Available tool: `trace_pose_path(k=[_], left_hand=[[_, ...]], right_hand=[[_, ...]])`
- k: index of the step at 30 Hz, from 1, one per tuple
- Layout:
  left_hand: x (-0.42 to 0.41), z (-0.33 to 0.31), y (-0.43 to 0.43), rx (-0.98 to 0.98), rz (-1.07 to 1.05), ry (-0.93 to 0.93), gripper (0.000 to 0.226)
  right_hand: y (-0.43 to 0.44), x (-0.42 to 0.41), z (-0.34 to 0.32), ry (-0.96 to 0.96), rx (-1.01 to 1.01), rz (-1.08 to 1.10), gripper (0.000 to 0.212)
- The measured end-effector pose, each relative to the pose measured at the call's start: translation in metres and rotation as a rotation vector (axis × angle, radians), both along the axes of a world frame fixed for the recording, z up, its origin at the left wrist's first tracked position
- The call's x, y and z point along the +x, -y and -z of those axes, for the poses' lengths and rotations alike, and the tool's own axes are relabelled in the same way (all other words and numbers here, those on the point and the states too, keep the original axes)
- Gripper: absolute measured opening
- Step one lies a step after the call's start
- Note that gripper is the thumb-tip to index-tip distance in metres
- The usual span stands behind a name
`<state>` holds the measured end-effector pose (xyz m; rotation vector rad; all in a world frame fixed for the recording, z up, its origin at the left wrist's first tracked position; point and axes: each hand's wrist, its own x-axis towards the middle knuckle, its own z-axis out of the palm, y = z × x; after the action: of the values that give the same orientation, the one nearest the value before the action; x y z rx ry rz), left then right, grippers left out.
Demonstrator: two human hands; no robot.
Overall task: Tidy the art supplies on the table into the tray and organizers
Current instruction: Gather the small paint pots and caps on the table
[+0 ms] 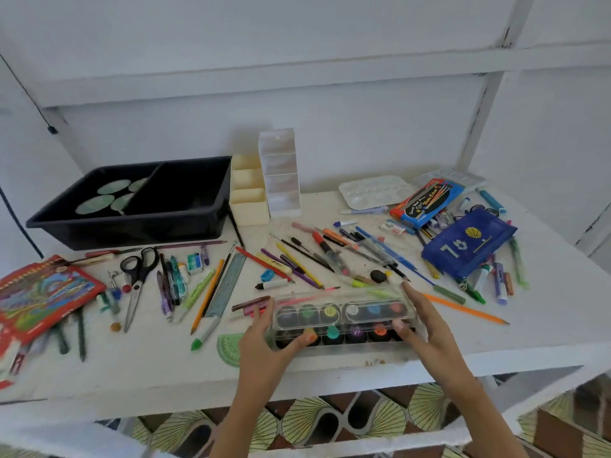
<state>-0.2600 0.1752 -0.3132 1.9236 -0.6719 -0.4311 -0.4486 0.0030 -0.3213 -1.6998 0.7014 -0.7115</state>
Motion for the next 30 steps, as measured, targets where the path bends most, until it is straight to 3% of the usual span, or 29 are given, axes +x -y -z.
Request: trace_pose_path(k=[10,15,20,24,27,30], left_hand=[[-0.005,0.016,-0.005,-0.039,0.032,-0.011,0.105],[-0.003,0.02,-0.007,-0.046,0.034,-0.007,0.103],[-0.002,0.031,-0.007,-0.036,0.037,0.039,0.11],[-0.003,0.033,-0.008,-0.022,0.047,0.085,0.104],[-0.009,0.027,-0.008,-0.001,0.01,0.119,0.105],[-0.013,0.025,-0.008,0.012,-0.001,0.149,0.094]], right_hand=[[-0.002,-0.008,0.006,-0.016,0.037,-0.03,0.065],[-0.004,-0.015,0.011,-0.087,-0.074,0.007,0.064],[-0.004,-0.017,0.023,-0.128,-0.171,0.025,0.077],[-0.007,-0.016,0.025,-0.142,-0.228,0.055,0.064],[-0.015,-0.015,0.023,-0.118,-0.196,0.156,0.062],[-0.02,-0.015,0.024,-0.085,-0.092,0.245,0.078]])
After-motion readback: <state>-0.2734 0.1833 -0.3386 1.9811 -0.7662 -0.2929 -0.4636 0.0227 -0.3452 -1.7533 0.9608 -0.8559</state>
